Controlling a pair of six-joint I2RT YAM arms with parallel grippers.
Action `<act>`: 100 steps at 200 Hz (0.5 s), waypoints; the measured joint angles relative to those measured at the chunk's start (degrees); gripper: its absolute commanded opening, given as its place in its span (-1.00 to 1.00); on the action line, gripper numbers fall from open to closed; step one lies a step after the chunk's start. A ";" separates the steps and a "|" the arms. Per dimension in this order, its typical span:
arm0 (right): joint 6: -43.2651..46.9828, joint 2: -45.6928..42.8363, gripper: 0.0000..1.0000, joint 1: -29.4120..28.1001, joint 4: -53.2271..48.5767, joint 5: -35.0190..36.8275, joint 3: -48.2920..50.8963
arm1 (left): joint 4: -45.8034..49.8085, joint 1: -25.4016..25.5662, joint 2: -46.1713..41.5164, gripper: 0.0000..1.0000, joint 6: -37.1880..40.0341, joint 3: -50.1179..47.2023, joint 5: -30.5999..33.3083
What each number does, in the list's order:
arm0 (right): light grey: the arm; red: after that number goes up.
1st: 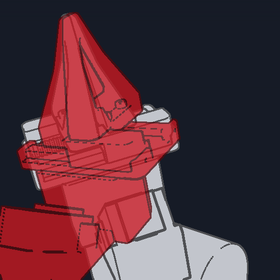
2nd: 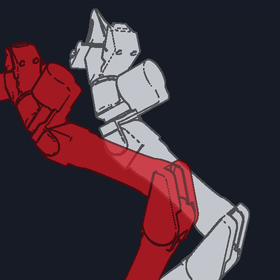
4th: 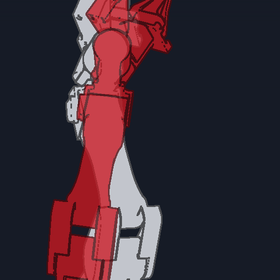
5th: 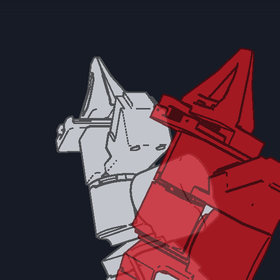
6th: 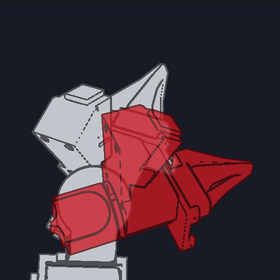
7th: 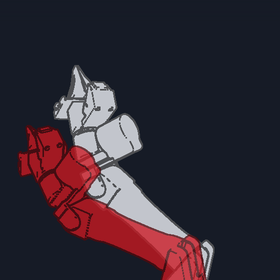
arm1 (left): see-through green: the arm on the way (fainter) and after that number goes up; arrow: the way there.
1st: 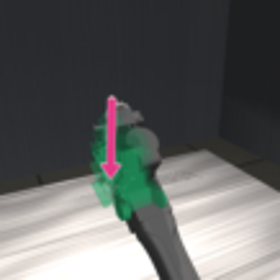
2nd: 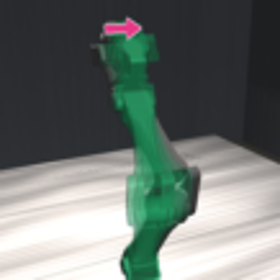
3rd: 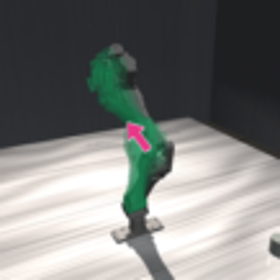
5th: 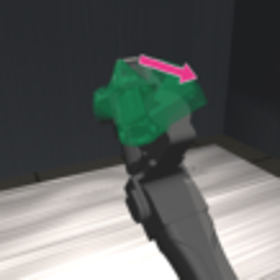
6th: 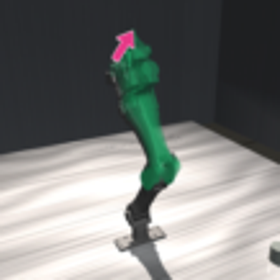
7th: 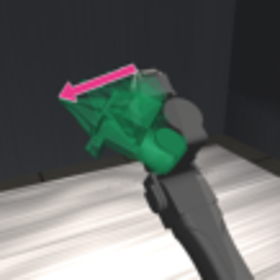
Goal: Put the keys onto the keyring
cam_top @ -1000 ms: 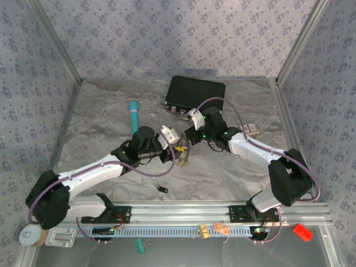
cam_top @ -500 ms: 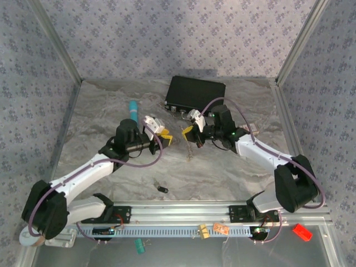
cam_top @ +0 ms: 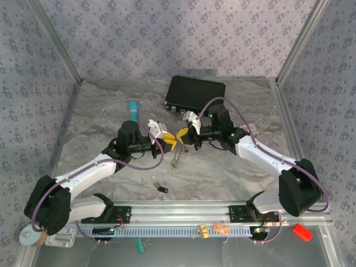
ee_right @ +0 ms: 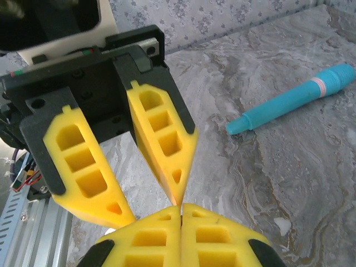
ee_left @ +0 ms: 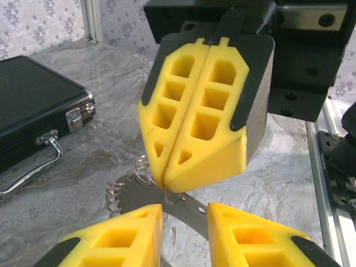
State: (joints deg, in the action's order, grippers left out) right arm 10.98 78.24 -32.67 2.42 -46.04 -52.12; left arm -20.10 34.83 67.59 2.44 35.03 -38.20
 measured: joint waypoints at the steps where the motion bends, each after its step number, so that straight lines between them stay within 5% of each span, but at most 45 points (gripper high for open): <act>1: 0.04 0.00 -1.00 -0.02 -0.02 0.00 -0.02 | 0.00 0.04 0.00 -0.47 0.09 0.00 -0.04; 100: 3.15 -2.29 -1.00 -1.03 -2.34 -2.34 -0.52 | -3.13 0.33 -3.85 -0.51 3.48 -5.75 -1.60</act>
State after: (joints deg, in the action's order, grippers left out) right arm 14.13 75.94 -33.69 0.08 -48.38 -52.64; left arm -23.22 35.16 63.75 5.91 29.28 -39.79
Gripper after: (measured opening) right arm 0.052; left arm 0.251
